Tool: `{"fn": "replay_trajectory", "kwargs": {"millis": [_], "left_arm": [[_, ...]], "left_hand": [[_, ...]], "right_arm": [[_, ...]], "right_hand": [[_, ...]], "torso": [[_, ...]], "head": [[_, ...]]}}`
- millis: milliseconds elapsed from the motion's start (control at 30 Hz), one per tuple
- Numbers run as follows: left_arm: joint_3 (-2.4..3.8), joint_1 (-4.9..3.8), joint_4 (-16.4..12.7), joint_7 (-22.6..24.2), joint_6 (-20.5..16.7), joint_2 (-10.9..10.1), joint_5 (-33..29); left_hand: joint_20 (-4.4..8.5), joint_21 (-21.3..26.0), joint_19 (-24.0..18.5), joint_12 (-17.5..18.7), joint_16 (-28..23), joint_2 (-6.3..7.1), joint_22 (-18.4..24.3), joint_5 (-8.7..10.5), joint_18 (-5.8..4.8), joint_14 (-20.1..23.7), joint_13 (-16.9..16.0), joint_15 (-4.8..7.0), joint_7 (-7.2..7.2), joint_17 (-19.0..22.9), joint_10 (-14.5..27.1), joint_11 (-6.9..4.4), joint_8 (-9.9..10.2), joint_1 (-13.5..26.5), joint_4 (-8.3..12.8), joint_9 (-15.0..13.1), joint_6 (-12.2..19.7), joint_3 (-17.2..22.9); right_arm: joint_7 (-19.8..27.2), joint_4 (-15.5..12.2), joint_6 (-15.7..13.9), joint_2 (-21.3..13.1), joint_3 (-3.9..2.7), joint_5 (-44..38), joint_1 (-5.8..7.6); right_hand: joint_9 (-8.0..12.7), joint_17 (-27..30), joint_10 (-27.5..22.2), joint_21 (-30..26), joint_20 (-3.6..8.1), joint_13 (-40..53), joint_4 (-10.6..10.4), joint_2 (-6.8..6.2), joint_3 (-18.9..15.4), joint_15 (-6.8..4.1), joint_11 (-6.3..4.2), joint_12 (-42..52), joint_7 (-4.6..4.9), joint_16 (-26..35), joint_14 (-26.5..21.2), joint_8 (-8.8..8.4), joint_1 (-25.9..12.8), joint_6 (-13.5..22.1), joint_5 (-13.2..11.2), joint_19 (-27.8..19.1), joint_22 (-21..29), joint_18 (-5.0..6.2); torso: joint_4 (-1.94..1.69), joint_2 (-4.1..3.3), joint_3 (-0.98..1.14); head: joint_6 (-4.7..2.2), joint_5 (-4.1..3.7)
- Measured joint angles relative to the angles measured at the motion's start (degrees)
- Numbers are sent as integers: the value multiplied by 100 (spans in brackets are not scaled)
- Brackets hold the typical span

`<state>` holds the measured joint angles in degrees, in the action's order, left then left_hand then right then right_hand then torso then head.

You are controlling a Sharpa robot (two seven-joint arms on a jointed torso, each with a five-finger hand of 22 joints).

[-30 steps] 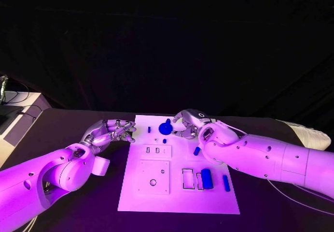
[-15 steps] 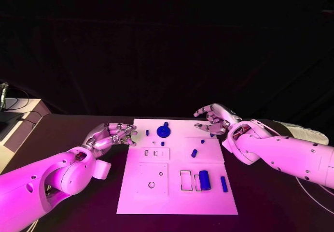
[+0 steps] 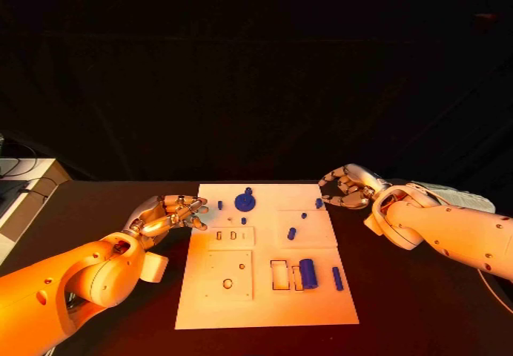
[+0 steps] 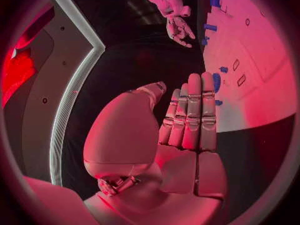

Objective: Assemble the parts on the task board

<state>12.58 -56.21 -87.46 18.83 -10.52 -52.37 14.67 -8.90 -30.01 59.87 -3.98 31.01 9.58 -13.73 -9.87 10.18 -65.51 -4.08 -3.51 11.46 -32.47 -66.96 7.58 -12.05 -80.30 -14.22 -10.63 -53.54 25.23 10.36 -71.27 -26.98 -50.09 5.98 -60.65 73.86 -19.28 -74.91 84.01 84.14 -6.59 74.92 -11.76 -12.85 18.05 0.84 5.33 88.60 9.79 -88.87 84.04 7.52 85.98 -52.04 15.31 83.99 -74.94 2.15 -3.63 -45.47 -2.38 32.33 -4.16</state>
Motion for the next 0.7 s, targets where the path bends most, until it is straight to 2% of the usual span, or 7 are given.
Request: {"fn": "replay_trajectory", "kwargs": {"millis": [133, 467, 700], "left_arm": [[4, 6, 25, 2, 11, 9, 2], [5, 19, 64, 2, 25, 14, 16], [6, 22, 66, 2, 28, -3, 32]], "left_hand": [[0, 0, 0, 0, 0, 0, 1, 0, 0, 0, 0, 0, 0, 0, 0, 0, 0, 0, 0, 0, 0, 0], [0, 0, 0, 0, 0, 23, -7, 0, 0, 2, 0, -2, 0, -6, 0, 0, 0, -23, 0, 1, 0, 0], [0, 0, 0, 0, 0, 23, -7, 0, 0, 20, 0, -20, 0, -6, 0, 0, 0, -23, 0, 1, 0, 0]], "right_arm": [[-3, 183, 138, 32, 8, -73, -87], [-74, 512, 317, 124, 3, -233, -153], [-153, 639, 387, 229, 6, -329, -202]], "right_hand": [[7, 0, 0, 0, 0, 0, 0, -1, 0, 0, 0, 0, 12, 0, 0, 0, -1, 12, 0, 0, 0, 0], [7, 0, 0, 0, 0, -1, 0, -23, 0, 0, 0, 0, 19, 0, 0, -23, -24, 20, 0, 0, 1, 0], [14, 0, 0, 0, 0, -2, -16, -22, 15, 0, 0, 0, 19, 0, 0, -23, -25, 20, 0, 0, 1, 0]], "torso": [[0, 1, 12], [-57, 16, -18], [-58, 18, -18]], "head": [[29, -1], [63, -34], [77, -21]]}}
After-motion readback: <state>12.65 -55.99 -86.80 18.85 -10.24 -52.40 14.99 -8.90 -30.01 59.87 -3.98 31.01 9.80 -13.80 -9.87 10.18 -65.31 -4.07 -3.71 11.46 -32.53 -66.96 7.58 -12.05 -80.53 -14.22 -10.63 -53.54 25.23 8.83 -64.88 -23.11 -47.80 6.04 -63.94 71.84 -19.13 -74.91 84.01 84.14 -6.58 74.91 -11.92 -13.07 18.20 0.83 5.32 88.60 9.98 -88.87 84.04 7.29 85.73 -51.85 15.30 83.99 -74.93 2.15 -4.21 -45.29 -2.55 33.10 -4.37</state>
